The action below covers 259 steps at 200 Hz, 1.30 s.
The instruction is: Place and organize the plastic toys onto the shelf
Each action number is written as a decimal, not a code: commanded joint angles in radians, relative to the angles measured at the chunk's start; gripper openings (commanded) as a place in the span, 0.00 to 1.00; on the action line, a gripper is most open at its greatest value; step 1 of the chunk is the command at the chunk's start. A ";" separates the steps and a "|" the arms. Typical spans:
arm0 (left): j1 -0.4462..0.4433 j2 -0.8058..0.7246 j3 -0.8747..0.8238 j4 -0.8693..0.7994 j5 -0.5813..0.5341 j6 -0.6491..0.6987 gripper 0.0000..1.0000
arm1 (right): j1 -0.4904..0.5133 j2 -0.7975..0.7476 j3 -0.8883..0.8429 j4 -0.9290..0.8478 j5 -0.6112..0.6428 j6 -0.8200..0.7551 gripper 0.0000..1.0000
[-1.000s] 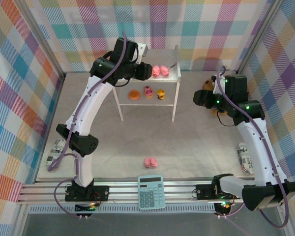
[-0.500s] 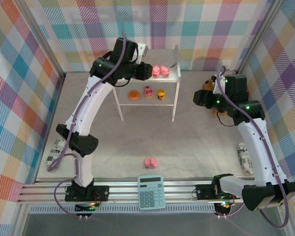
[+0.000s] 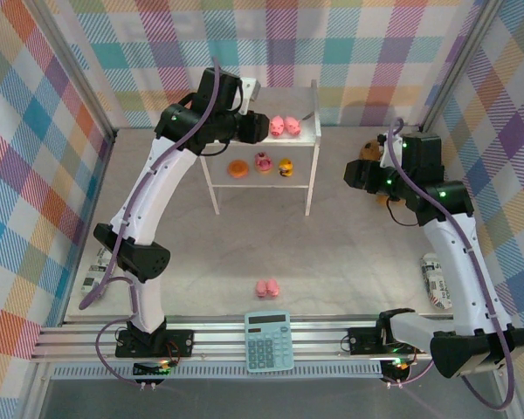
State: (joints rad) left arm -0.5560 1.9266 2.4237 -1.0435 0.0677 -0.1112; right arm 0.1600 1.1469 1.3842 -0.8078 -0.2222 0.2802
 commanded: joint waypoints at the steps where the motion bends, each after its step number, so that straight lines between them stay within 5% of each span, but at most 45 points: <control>1: -0.008 -0.034 -0.015 0.016 0.014 -0.011 0.43 | -0.004 -0.027 0.022 0.017 -0.018 -0.006 0.58; 259: -0.038 -0.040 -0.037 0.023 0.001 -0.016 0.42 | -0.004 -0.064 0.016 0.007 -0.007 -0.009 0.59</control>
State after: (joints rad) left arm -0.5865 1.9266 2.3905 -1.0401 0.0635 -0.1158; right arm 0.1600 1.1000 1.3842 -0.8082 -0.2214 0.2768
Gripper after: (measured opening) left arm 0.423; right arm 0.586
